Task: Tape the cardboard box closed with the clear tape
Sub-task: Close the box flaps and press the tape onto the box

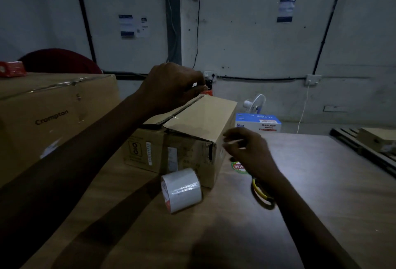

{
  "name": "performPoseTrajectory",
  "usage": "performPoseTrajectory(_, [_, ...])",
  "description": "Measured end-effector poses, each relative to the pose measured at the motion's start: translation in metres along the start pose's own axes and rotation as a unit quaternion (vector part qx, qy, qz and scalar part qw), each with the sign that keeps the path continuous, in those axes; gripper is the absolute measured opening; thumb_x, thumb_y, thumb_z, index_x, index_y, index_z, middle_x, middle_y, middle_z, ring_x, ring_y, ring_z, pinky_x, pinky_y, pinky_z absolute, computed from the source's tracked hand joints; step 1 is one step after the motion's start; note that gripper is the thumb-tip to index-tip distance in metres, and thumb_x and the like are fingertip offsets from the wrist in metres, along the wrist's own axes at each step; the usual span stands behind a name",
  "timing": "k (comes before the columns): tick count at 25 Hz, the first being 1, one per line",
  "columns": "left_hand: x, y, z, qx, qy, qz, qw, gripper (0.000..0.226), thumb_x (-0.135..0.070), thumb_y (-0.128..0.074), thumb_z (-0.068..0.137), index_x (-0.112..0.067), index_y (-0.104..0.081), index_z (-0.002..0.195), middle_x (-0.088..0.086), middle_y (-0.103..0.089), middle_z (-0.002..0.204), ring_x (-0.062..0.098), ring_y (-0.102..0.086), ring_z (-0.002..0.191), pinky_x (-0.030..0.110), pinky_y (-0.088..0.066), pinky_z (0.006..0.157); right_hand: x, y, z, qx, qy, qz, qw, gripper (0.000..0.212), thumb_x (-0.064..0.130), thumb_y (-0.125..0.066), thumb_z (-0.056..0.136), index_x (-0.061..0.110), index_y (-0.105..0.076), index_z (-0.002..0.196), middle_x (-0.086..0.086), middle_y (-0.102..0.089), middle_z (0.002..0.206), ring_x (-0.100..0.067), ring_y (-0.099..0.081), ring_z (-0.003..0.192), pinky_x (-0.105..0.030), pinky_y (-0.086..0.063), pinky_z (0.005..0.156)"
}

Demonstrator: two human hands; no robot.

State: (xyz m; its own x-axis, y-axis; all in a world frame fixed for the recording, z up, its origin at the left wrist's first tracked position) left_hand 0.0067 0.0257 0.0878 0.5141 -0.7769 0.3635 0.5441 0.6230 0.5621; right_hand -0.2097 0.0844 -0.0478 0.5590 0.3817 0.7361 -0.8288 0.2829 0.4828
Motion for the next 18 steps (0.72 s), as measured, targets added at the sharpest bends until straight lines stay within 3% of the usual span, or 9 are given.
performPoseTrajectory(1, [-0.001,0.0,0.001,0.001,0.002,-0.003,1.0,0.039,-0.04,-0.045,0.092,-0.009,-0.068,0.096,0.009,-0.069,0.073,0.022,-0.065,0.059,0.038,-0.056,0.055,0.009,-0.011,-0.002,0.039,0.005,0.087,0.995,0.027,0.016,-0.068,0.086,0.019,-0.062,0.113,0.0,-0.068,0.105,-0.015,-0.069,0.089,-0.042,-0.062,0.069])
performPoseTrajectory(3, [-0.003,0.002,0.001,-0.002,0.004,-0.006,1.0,0.038,-0.04,-0.045,0.092,-0.009,-0.068,0.096,0.008,-0.07,0.073,0.021,-0.065,0.059,0.038,-0.056,0.054,0.014,-0.03,-0.004,0.074,-0.002,0.161,0.984,0.03,0.015,-0.067,0.088,0.018,-0.06,0.117,-0.002,-0.069,0.109,-0.02,-0.069,0.094,-0.046,-0.061,0.072])
performPoseTrajectory(7, [-0.007,0.005,0.001,0.0,-0.003,-0.001,1.0,0.037,-0.039,-0.045,0.091,-0.009,-0.068,0.096,0.008,-0.069,0.073,0.022,-0.065,0.059,0.04,-0.056,0.052,0.022,-0.051,-0.006,0.083,-0.009,0.272,0.959,0.022,0.008,-0.058,0.093,0.01,-0.056,0.115,-0.008,-0.069,0.112,-0.018,-0.069,0.099,-0.035,-0.06,0.072])
performPoseTrajectory(11, [-0.009,0.006,0.001,0.001,0.003,0.001,1.0,0.036,-0.038,-0.046,0.091,-0.009,-0.068,0.096,0.008,-0.07,0.073,0.021,-0.065,0.058,0.039,-0.056,0.052,0.026,-0.063,-0.002,0.08,-0.001,0.293,0.953,0.008,0.011,-0.054,0.095,0.01,-0.056,0.102,-0.018,-0.068,0.109,-0.03,-0.067,0.101,-0.056,-0.055,0.08])
performPoseTrajectory(15, [-0.008,0.007,0.0,0.0,0.017,0.001,1.0,0.038,-0.039,-0.046,0.091,-0.009,-0.068,0.095,0.008,-0.07,0.071,0.021,-0.065,0.057,0.038,-0.056,0.052,0.027,-0.071,-0.003,0.098,-0.023,0.341,0.935,0.007,0.008,-0.048,0.097,0.003,-0.052,0.097,-0.018,-0.069,0.102,-0.033,-0.066,0.093,-0.055,-0.052,0.081])
performPoseTrajectory(18, [-0.01,0.005,-0.004,-0.006,0.076,0.005,0.997,0.045,-0.046,-0.042,0.09,-0.011,-0.07,0.094,0.007,-0.07,0.069,0.019,-0.064,0.056,0.037,-0.057,0.055,0.026,-0.075,-0.003,0.089,-0.028,0.358,0.929,0.009,0.009,-0.045,0.098,0.003,-0.052,0.097,-0.015,-0.07,0.096,-0.031,-0.066,0.089,-0.049,-0.055,0.076])
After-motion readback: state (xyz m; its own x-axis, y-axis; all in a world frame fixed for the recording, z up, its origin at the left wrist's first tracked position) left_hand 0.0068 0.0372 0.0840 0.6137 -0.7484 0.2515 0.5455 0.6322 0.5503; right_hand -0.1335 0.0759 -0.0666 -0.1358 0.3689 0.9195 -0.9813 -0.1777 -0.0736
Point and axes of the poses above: each hand's wrist, its own z-axis towards the middle knuckle, its own y-axis out of the back of the hand, x = y × z, the point moved 1 cm from there along z, towards the middle knuckle
